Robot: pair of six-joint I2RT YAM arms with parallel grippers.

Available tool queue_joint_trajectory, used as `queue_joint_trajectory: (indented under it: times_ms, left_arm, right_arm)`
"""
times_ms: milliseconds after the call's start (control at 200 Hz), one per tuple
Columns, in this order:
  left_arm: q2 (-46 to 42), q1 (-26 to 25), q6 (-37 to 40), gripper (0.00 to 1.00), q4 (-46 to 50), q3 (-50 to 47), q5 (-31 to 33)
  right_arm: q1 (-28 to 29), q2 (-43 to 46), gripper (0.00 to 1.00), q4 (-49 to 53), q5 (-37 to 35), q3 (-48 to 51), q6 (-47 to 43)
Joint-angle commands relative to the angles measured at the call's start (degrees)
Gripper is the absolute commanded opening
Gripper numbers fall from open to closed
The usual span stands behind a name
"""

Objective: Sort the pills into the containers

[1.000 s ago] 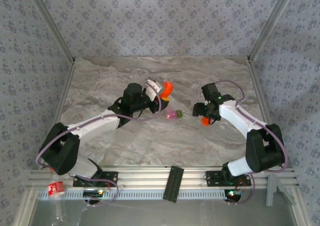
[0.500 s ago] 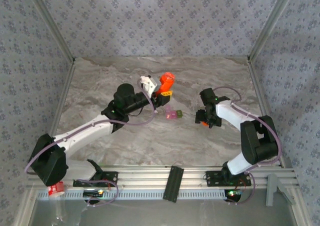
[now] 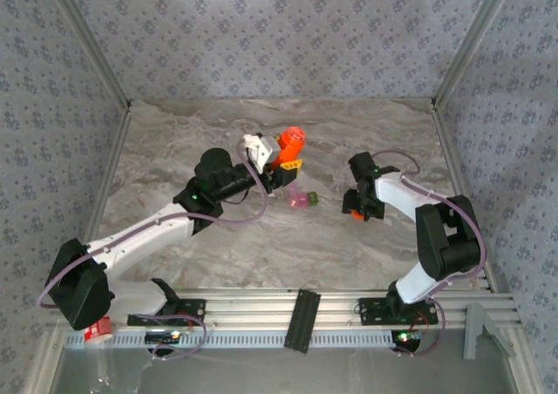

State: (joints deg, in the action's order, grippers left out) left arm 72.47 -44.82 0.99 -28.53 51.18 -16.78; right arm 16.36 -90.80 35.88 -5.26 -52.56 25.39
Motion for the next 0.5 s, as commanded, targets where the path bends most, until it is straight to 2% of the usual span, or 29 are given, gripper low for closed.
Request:
queue_joint_trajectory:
  times_ms: [0,495]
  left_arm:
    - [-1.45,-0.67,0.9,0.0,-2.41,1.88,-0.87]
    - [-1.45,-1.15,1.21,0.0,-1.62,2.5,-0.87]
  right_arm:
    - [-0.44,-0.91,0.7,0.16,-0.99,-1.7,-0.88]
    - [-1.24,-2.35,0.62,-1.08,0.92,-1.94,-1.32]
